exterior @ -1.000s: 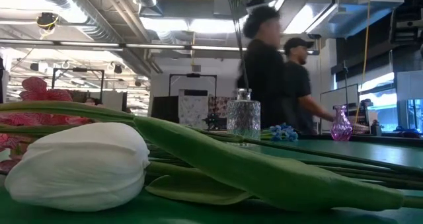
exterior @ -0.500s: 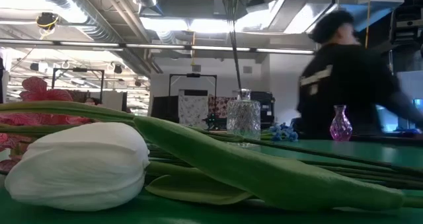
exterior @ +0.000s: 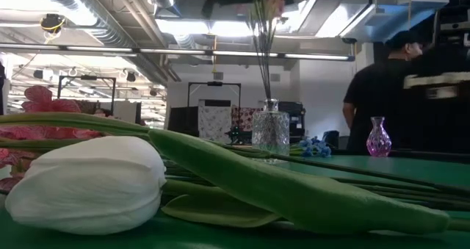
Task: Sort flowers into vase by color
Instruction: Put the middle left pink flowers into the transparent vase, then put the top pink flowers into the transparent vase
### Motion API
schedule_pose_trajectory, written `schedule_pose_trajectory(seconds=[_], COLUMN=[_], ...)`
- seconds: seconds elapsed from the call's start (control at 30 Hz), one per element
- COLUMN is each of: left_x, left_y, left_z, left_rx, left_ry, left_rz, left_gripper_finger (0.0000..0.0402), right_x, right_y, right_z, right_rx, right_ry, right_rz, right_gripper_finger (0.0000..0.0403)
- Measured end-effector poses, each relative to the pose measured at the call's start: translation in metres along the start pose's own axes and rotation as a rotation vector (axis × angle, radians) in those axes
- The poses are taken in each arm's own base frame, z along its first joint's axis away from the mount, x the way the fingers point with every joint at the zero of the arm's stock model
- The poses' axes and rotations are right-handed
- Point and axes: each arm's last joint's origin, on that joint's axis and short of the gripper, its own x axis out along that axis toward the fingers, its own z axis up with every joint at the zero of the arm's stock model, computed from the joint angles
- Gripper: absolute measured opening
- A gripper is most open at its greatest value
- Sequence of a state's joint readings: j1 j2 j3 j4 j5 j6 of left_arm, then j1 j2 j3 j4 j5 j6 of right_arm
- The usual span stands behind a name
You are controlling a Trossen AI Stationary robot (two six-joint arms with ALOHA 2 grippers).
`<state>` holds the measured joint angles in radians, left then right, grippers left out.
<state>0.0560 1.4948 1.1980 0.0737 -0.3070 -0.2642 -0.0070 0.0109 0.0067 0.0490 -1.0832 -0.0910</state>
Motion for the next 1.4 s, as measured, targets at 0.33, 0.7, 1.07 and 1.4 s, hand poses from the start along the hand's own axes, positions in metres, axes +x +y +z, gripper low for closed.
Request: schedule_pose_trajectory(seconds=[0.33, 0.7, 1.07, 1.4], left_x=[-0.031, -0.078, -0.052, -0.035], left_y=[0.013, 0.016, 0.094, 0.174], left_z=[0.02, 0.005, -0.07, -0.145], left_rx=[-0.013, -0.026, -0.594, -1.106], left_ry=[0.266, 0.793, 0.529, 0.142], left_rz=[-0.013, 0.091, 0.765, 0.964], left_gripper_finger=[0.0169, 0.0174, 0.0172, 0.0172], right_x=[0.0, 0.0, 0.0, 0.0], right_y=[0.0, 0.0, 0.0, 0.0], right_z=[0.0, 0.0, 0.0, 0.0], right_rx=[-0.001, -0.001, -0.001, -0.001], right_ry=[0.0, 0.0, 0.0, -0.001], right_rz=[0.0, 0.0, 0.0, 0.0], right_gripper_finger=[0.0008, 0.0008, 0.0008, 0.0008])
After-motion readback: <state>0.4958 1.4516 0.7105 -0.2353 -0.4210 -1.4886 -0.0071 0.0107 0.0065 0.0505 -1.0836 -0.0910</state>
